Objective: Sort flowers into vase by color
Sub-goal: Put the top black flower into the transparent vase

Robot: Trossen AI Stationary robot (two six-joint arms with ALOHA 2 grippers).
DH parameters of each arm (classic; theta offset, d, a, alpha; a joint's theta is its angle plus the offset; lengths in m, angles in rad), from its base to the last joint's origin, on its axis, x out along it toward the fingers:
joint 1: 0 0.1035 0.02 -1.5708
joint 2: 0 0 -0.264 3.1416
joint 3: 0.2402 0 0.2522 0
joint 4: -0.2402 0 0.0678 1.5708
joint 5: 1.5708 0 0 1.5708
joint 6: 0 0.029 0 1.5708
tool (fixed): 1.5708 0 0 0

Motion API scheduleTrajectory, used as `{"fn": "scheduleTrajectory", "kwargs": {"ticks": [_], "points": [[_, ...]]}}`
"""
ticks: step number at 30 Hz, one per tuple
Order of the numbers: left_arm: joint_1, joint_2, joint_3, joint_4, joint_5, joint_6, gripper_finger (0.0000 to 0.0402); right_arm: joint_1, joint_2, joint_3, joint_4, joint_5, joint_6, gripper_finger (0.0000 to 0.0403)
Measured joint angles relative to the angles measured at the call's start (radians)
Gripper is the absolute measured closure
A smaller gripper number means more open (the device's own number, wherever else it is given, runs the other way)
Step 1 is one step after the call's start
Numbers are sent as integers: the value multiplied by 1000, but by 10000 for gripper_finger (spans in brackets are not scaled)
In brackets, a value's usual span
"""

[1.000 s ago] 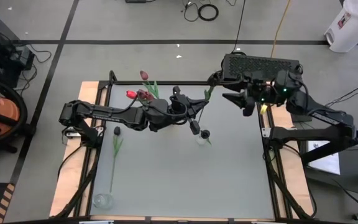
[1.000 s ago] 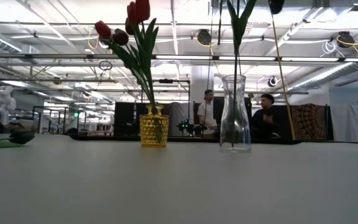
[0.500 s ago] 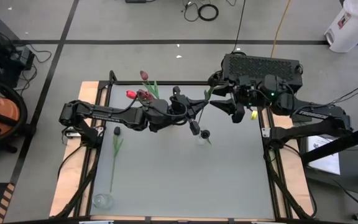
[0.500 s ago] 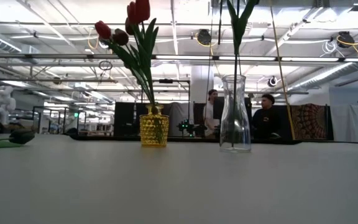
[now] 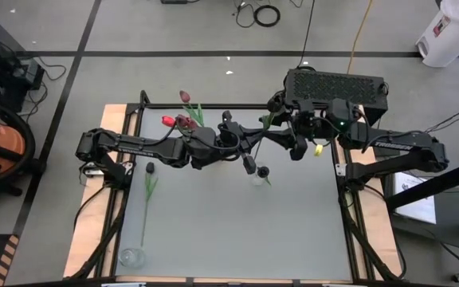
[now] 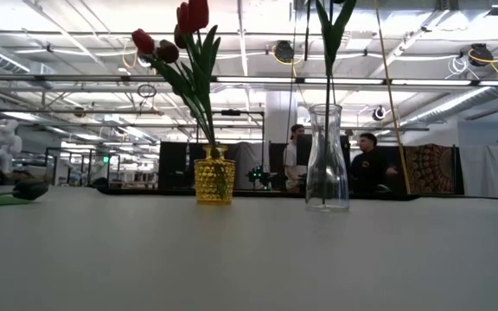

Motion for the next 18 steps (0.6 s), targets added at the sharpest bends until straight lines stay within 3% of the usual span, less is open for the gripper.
{"fn": "scheduleTrajectory", "kwargs": {"ticks": [5,13,18], "points": [[0,0,0,0,2,0,391,0,0,0,8,-1,0,222],[-3,0,0,-1,7,1,391,-1,0,0,-10,0,-6,382],[-3,-1,0,0,11,1,391,-1,0,0,-8,-3,-40,397]]}}
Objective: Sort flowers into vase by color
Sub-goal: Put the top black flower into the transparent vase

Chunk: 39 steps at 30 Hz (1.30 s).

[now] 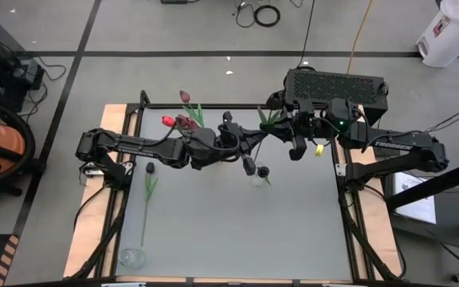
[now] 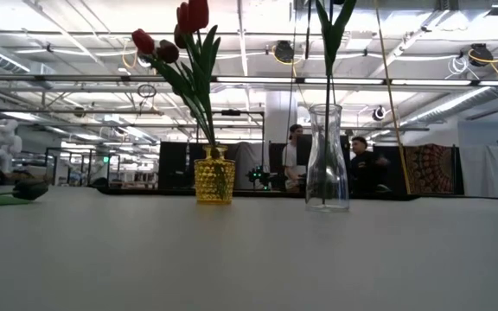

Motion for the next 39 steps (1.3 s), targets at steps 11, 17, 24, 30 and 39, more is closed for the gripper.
{"fn": "scheduleTrajectory", "kwargs": {"ticks": [11,17,24,30,39], "points": [[0,0,0,-11,7,3,389,0,0,0,-9,-3,-3,401],[0,-1,0,-12,27,-21,340,0,0,0,-9,-5,-1,402],[0,-27,0,-33,19,-20,284,0,0,0,-5,-5,-1,402],[0,-59,0,-101,20,-21,281,0,-6,0,21,-3,-9,403],[-2,-144,-1,-189,20,-14,281,-37,-78,0,-34,10,-44,403]]}}
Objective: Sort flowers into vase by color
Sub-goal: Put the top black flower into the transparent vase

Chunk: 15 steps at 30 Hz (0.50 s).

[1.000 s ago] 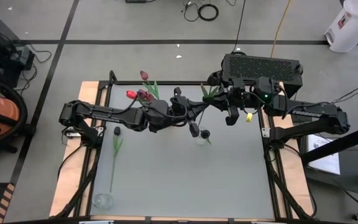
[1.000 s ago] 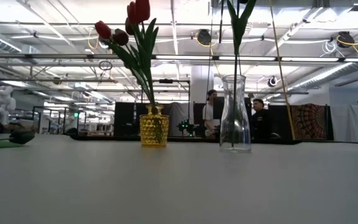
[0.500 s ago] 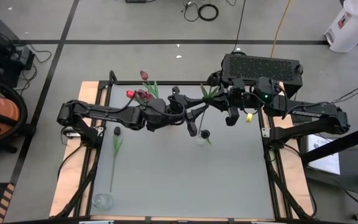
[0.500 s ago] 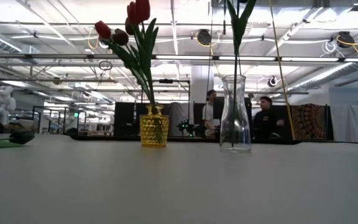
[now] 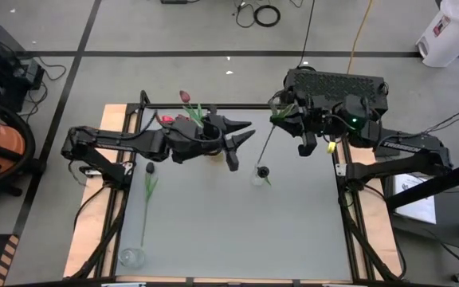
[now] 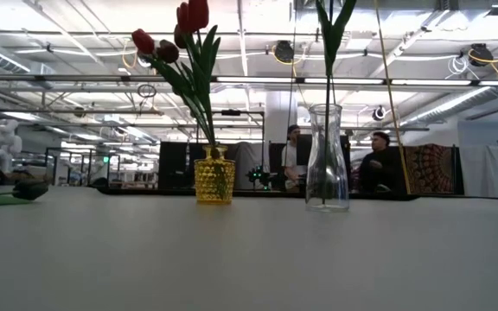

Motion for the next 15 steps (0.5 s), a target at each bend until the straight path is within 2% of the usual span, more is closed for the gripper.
{"fn": "scheduleTrajectory", "kwargs": {"ticks": [7,15], "points": [[0,-84,2,5,0,30,281,-18,-53,1,-102,52,-25,402],[0,-176,2,-19,-39,83,281,-18,-15,1,-168,54,-28,402]]}}
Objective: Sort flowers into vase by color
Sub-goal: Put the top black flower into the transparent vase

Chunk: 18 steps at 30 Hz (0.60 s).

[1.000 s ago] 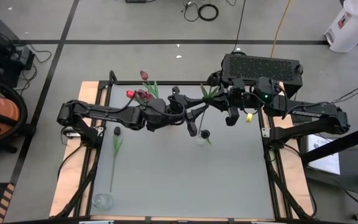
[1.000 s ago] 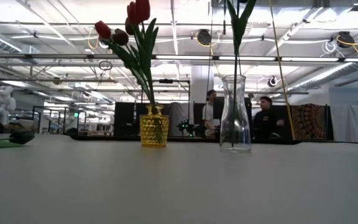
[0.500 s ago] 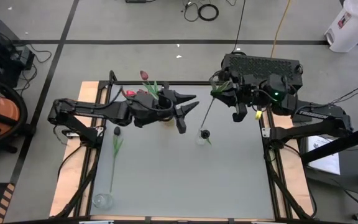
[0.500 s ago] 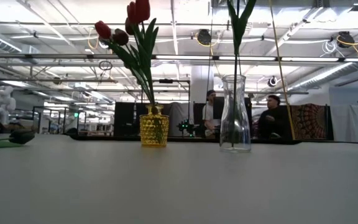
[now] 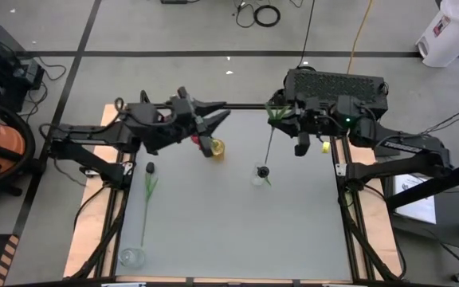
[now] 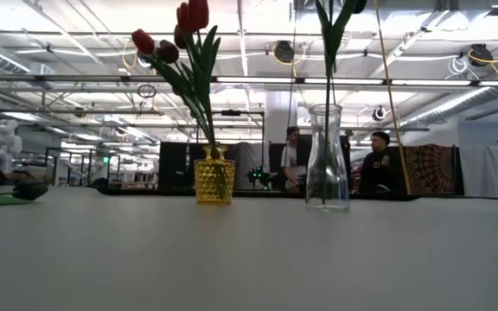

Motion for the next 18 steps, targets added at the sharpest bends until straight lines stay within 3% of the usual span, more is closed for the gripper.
{"fn": "scheduleTrajectory", "kwargs": {"ticks": [8,18], "points": [[0,-73,0,-117,-45,14,281,0,59,0,1,0,0,402],[0,-80,0,-125,-47,14,281,0,119,0,-21,-8,4,402]]}}
